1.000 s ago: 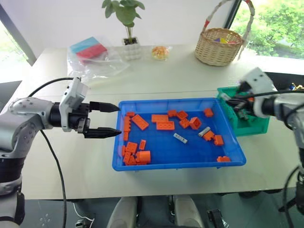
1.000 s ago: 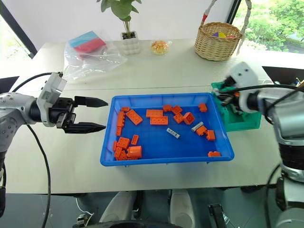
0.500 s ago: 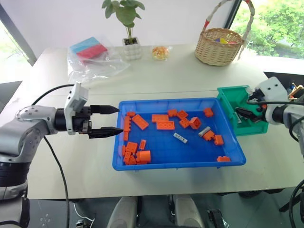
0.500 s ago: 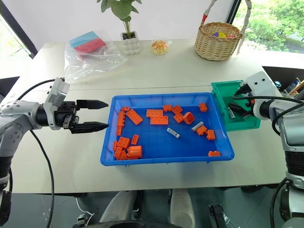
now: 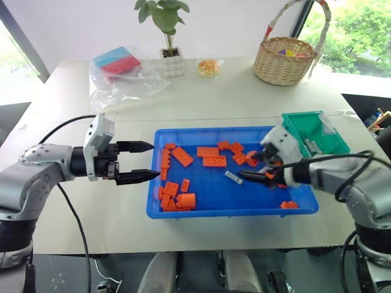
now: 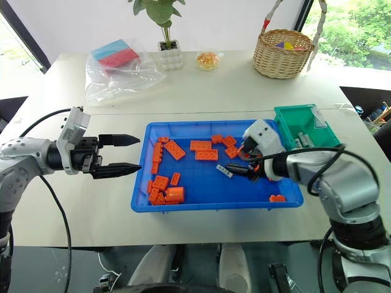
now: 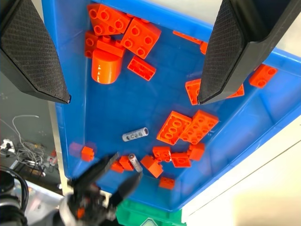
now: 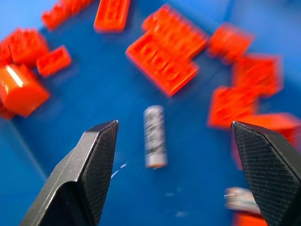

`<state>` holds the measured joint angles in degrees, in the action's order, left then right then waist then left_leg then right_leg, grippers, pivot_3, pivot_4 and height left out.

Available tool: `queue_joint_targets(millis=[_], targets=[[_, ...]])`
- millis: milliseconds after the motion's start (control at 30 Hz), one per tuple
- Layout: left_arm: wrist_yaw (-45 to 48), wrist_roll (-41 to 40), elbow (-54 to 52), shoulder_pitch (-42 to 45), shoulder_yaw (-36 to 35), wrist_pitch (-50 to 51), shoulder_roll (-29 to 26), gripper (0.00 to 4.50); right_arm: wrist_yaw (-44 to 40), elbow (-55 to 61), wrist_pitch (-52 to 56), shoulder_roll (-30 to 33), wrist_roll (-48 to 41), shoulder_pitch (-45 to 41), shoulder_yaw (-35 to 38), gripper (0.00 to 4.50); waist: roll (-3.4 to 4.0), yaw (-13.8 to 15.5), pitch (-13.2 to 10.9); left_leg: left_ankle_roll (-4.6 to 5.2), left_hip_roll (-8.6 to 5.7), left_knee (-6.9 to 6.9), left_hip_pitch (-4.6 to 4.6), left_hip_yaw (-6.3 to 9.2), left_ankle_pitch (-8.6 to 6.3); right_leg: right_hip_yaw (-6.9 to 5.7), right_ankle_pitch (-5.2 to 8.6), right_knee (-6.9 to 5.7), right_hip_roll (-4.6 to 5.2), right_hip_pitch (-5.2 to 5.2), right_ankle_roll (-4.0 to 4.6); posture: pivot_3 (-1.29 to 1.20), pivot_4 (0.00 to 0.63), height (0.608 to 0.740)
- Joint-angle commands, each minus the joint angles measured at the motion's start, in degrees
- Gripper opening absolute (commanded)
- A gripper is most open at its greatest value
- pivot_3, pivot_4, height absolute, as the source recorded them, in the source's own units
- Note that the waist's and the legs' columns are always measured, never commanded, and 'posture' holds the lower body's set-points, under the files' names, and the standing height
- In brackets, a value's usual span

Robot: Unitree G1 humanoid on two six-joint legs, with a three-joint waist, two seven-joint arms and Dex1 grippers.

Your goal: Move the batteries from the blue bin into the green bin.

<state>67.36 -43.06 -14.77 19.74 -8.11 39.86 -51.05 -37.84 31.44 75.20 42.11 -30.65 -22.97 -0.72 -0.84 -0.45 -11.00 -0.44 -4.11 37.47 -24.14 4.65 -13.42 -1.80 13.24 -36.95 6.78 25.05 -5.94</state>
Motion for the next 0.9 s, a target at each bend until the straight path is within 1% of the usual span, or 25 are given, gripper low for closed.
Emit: queue_joint_targets(millis=[33, 100, 300, 333, 367, 400, 467, 500, 567, 633, 733, 900], targets=[[-0.06, -0.53, -0.99, 1.1, -1.08, -0.44, -0.13, 4.5, 1.46, -0.48, -2.53, -1.14, 0.92, -0.4, -2.98, 3.91, 0.0, -0.1, 0.0, 0.0, 0.01, -0.01, 0.0, 0.0, 0.0, 0.0, 0.0, -0.01, 0.0, 0.01, 0.0, 0.0, 0.15, 0.702], [-0.18, -0.59, -0.93, 1.54, -1.06, -0.35, -0.1, 4.5, 2.38, -2.81, -3.69, -2.31, 1.97, -0.75, -4.92, 3.91, -0.01, -0.2, 0.0, 0.0, 0.03, -0.02, 0.01, 0.02, 0.0, -0.01, 0.0, -0.02, 0.0, 0.01, 0.0, 0.0, 0.15, 0.702], [-0.63, -1.31, -1.18, 2.43, -1.44, 0.38, -0.25, 4.5, 3.41, -7.47, -9.3, -2.75, 6.06, -0.16, -10.9, 3.91, -0.03, -0.23, 0.02, 0.0, 0.03, -0.03, 0.04, 0.01, 0.0, -0.01, -0.01, -0.03, -0.03, 0.02, -0.01, 0.0, 0.15, 0.702], [-0.68, -1.36, -1.2, 2.52, -1.46, 0.44, -0.27, 4.5, 3.67, -8.04, -10.48, -2.64, 7.08, -0.04, -11.74, 3.41, -0.03, -0.23, 0.02, 0.0, 0.02, -0.03, 0.07, 0.01, 0.0, -0.01, -0.01, -0.03, -0.03, -0.02, -0.01, 0.0, 0.15, 0.702], [-0.72, -1.43, -1.24, 2.61, -1.49, 0.52, -0.29, 4.5, 3.73, -8.37, -11.51, -2.4, 7.93, 0.06, -12.5, 3.09, -0.04, -0.22, 0.02, 0.0, 0.02, -0.03, 0.1, 0.01, 0.0, -0.01, -0.01, -0.02, -0.03, -0.05, -0.01, 0.0, 0.15, 0.702], [-0.75, -1.53, -1.3, 2.7, -1.56, 0.61, -0.32, 4.5, 3.72, -8.41, -11.95, -2.32, 8.27, 0.15, -12.76, 2.5, -0.05, -0.22, 0.03, 0.0, 0.02, -0.04, 0.12, 0.01, 0.0, -0.01, -0.01, -0.02, -0.03, -0.06, -0.01, 0.0, 0.15, 0.702], [-0.84, -1.8, -1.44, 2.89, -1.68, 0.84, -0.36, 4.5, 3.5, -7.92, -11.7, -2.51, 7.98, 0.2, -12.13, 1.56, -0.05, -0.21, 0.03, 0.0, 0.03, -0.04, 0.14, 0.01, 0.0, -0.01, 0.0, -0.02, -0.04, -0.08, -0.01, 0.0, 0.15, 0.702], [-0.92, -1.97, -1.48, 2.99, -1.72, 0.95, -0.35, 4.5, 3.35, -7.5, -11.35, -2.49, 7.69, 0.16, -11.63, 1.25, -0.05, -0.2, 0.03, 0.0, 0.03, -0.05, 0.14, 0.01, 0.0, -0.01, 0.0, -0.02, -0.04, -0.08, -0.01, 0.0, 0.15, 0.702], [-1.06, -2.18, -1.48, 3.1, -1.66, 1.0, -0.32, 4.5, 3.14, -6.49, -10.67, -2.05, 7.19, 0.04, -10.56, 0.23, -0.05, -0.18, 0.03, 0.0, 0.02, -0.05, 0.14, 0.01, 0.0, -0.01, 0.0, -0.02, -0.04, -0.08, -0.01, 0.0, 0.15, 0.702], [-1.16, -2.17, -1.27, 3.41, -1.29, 0.95, -0.11, 4.5, 2.81, -5.39, -9.62, -1.8, 6.0, -0.57, -8.44, 0.23, -0.05, -0.17, 0.03, 0.0, 0.02, -0.05, 0.14, 0.01, 0.0, -0.01, 0.0, -0.02, -0.04, -0.09, -0.01, 0.0, 0.15, 0.702], [-1.47, -2.1, -1.42, 3.5, -0.71, 0.84, 0.48, 4.5, 2.78, -5.2, -7.93, -1.45, 3.76, -2.63, -1.63, 0.23, -0.03, -0.15, 0.02, 0.0, 0.02, -0.05, 0.13, 0.01, 0.0, -0.01, 0.0, -0.02, -0.03, -0.07, -0.01, 0.0, 0.15, 0.702], [-1.48, -1.63, -1.35, 3.43, -0.28, 0.46, 1.24, 4.5, 4.58, -12.44, -6.88, 1.54, 3.28, -6.28, 11.56, 0.23, -0.03, 0.04, 0.01, 0.0, 0.0, -0.05, 0.13, 0.0, 0.0, -0.01, -0.01, -0.01, -0.03, -0.08, -0.02, 0.0, 0.15, 0.702]])
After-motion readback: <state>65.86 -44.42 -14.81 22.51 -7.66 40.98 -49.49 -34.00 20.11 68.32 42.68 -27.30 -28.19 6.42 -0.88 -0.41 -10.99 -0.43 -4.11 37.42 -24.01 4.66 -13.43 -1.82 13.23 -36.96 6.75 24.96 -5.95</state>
